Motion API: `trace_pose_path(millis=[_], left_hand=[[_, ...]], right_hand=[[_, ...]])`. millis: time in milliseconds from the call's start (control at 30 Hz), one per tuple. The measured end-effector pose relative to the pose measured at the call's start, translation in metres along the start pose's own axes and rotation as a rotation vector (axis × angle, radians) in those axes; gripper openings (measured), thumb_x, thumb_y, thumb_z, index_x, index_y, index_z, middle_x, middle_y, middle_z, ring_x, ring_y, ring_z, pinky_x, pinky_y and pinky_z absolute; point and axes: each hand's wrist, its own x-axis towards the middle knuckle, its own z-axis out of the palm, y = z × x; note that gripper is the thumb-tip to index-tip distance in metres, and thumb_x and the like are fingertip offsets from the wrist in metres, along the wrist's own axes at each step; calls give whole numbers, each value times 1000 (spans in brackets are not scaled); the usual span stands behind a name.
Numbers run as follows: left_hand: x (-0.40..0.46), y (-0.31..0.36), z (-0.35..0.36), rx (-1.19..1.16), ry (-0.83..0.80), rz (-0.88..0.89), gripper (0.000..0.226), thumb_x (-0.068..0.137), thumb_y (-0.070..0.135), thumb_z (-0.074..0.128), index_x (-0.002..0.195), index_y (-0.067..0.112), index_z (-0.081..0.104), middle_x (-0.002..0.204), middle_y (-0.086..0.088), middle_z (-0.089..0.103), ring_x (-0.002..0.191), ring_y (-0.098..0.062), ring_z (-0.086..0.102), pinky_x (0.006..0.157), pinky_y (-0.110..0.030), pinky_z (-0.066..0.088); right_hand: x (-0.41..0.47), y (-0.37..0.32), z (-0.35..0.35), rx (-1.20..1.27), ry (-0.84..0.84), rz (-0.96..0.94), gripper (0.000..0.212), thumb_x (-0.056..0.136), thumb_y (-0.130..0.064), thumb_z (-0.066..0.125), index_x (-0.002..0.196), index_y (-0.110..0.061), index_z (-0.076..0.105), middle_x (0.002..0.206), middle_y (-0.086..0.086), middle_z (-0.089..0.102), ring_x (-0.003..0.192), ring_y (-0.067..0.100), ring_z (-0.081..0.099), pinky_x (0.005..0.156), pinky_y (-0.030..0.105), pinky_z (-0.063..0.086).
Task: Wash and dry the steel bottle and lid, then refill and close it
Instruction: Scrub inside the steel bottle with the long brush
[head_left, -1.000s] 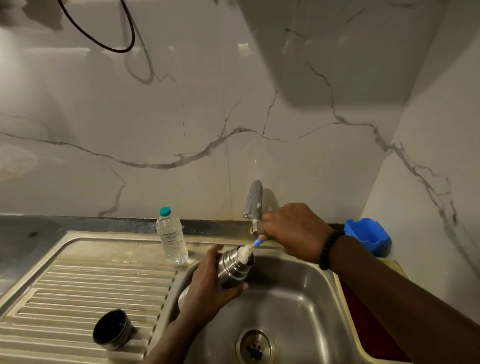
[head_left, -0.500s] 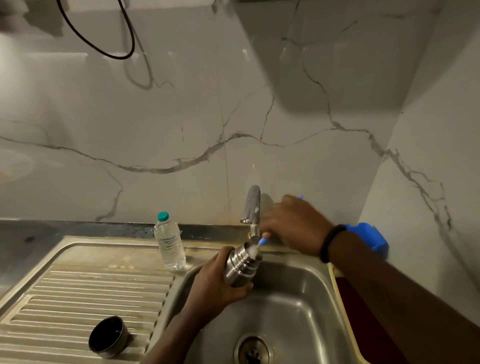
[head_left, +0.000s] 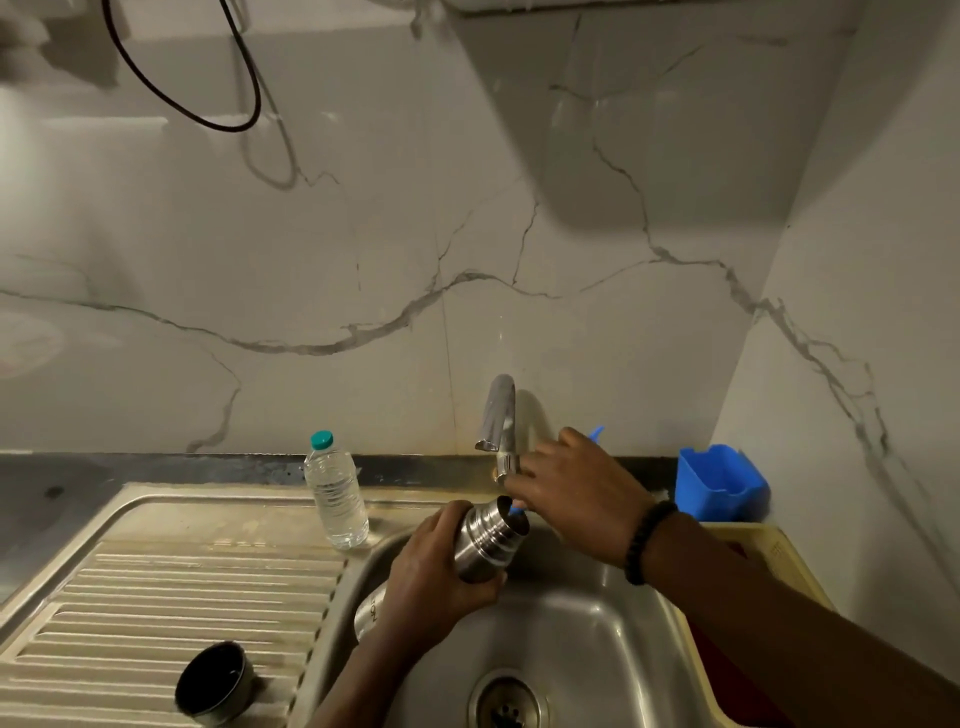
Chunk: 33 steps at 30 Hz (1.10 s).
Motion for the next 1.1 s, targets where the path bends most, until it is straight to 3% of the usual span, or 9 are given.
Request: trace_pose_path(millis=[233, 300, 367, 533, 667, 767, 900, 1000, 1100], left_hand=[[-3, -19, -1, 56, -8, -31, 71, 61, 56, 79, 123, 37, 50, 108, 24, 57, 92, 1, 57, 74, -19, 51], [-9, -29, -3, 45, -14, -46, 70, 61, 57, 78, 122, 40, 49, 107, 26, 57, 93, 1, 59, 76, -26, 55], [-7, -27, -3, 55, -12, -20, 69, 61, 56, 77, 122, 41, 47, 106, 28, 55, 94, 2, 57, 78, -26, 53], [0, -16, 0, 55, 90, 30, 75, 57, 43, 84, 123, 31, 50, 109, 23, 51, 95, -2, 51, 78, -16, 39], [6, -11, -4, 122, 53, 108, 67, 60, 49, 74, 120, 28, 54, 109, 16, 59, 97, -1, 49, 80, -17, 36], [-1, -31, -9, 116, 20, 47, 73, 61, 46, 82, 125, 33, 49, 114, 12, 62, 100, -4, 53, 81, -19, 41], [-5, -43, -14, 107, -48, 23, 75, 60, 45, 84, 123, 44, 42, 111, 27, 51, 96, 3, 53, 80, -19, 46], [2, -33, -9, 38, -46, 10, 68, 62, 47, 81, 119, 44, 44, 105, 33, 49, 92, 7, 55, 76, -13, 44], [5, -30, -1, -19, 0, -2, 68, 62, 48, 80, 121, 37, 49, 108, 23, 56, 97, -2, 57, 80, -23, 49]], right_hand=[[-6, 14, -7, 90, 74, -6, 25, 62, -27, 87, 66, -27, 63, 61, -8, 61, 57, 14, 59, 56, 23, 42], [-10, 33, -22, 156, -51, 5, 7, 86, -29, 70, 83, -25, 65, 77, -5, 67, 73, 18, 62, 69, 28, 43], [-12, 39, -26, 168, -84, 37, 14, 98, -34, 51, 98, -27, 63, 93, -4, 67, 87, 19, 60, 81, 30, 42], [-6, 18, -20, 123, -151, 71, 15, 98, -31, 52, 106, -31, 65, 95, -2, 68, 86, 23, 65, 68, 31, 41], [-8, 7, -17, 274, -270, 114, 23, 101, -39, 45, 104, -27, 64, 86, -1, 65, 78, 21, 60, 74, 36, 50], [-10, 19, -25, 282, -226, 104, 16, 99, -47, 44, 99, -33, 53, 72, -10, 45, 68, 16, 48, 65, 30, 38], [-19, 26, -36, 181, -221, 71, 27, 94, -58, 46, 101, -32, 52, 81, -5, 54, 78, 22, 57, 64, 29, 30], [-18, 18, -34, 106, -126, 60, 27, 98, -51, 44, 113, -31, 53, 94, 0, 66, 81, 22, 62, 65, 30, 32], [-17, 16, -19, -6, 57, 81, 7, 89, -30, 66, 93, -26, 63, 66, -1, 61, 56, 19, 55, 61, 29, 30]])
